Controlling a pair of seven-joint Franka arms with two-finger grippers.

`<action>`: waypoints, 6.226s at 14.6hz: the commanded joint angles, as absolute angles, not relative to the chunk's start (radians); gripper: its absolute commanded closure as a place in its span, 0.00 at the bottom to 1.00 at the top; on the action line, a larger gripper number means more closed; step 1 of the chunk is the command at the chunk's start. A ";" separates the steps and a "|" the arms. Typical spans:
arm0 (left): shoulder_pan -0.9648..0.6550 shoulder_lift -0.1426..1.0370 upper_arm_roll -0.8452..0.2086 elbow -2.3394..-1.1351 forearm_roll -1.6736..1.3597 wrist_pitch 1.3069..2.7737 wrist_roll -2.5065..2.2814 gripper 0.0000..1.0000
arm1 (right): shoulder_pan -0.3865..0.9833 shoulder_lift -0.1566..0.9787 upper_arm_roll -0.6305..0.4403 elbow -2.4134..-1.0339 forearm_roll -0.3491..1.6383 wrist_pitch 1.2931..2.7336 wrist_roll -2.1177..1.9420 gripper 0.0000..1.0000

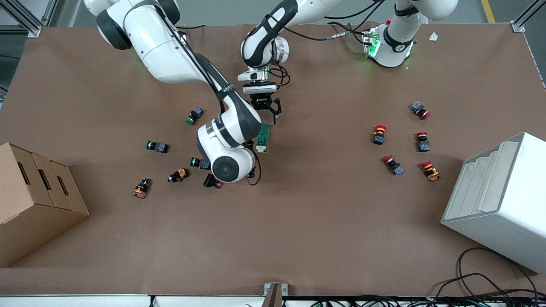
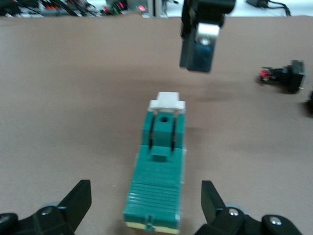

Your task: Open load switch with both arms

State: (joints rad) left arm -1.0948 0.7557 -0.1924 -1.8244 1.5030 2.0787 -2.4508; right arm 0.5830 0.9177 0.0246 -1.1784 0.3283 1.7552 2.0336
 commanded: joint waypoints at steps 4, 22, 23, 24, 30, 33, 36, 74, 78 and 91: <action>-1.121 0.831 -0.187 -1.818 1.675 2.028 -2.606 0.01 | 0.615 0.933 0.043 -1.186 0.368 1.706 2.052 0.00; -1.141 0.913 -0.184 -1.795 1.755 1.944 -2.628 0.00 | 0.614 0.891 0.110 -1.160 0.383 1.425 2.074 0.00; -1.141 0.913 -0.184 -1.795 1.756 1.944 -2.628 0.00 | 0.615 0.893 0.110 -1.167 0.380 1.431 2.074 0.00; -1.141 0.914 -0.183 -1.795 1.758 1.944 -2.628 0.00 | 0.617 0.893 0.110 -1.180 0.377 1.434 2.072 0.00; -1.140 0.922 -0.178 -1.795 1.779 1.944 -2.626 0.00 | 0.623 0.897 0.109 -1.256 0.336 1.503 2.068 0.00; -1.137 0.923 -0.176 -1.783 1.784 1.944 -2.584 0.00 | 0.626 0.897 0.109 -1.279 0.328 1.537 2.068 0.00; -1.134 0.925 -0.176 -1.767 1.782 1.944 -2.560 0.00 | 0.633 0.899 0.109 -1.282 0.328 1.549 2.071 0.00; -1.095 0.796 -0.198 -1.666 1.474 2.034 -2.223 0.01 | 0.355 0.559 0.091 -1.327 0.029 1.677 1.330 0.00; -1.042 0.764 -0.212 -1.577 1.363 2.055 -2.084 0.01 | 0.197 0.424 0.089 -1.410 0.023 1.677 0.876 0.00; -0.711 0.494 -0.207 -1.376 0.600 2.134 -1.289 0.00 | 0.041 0.193 -0.095 -1.451 -0.027 1.626 0.032 0.00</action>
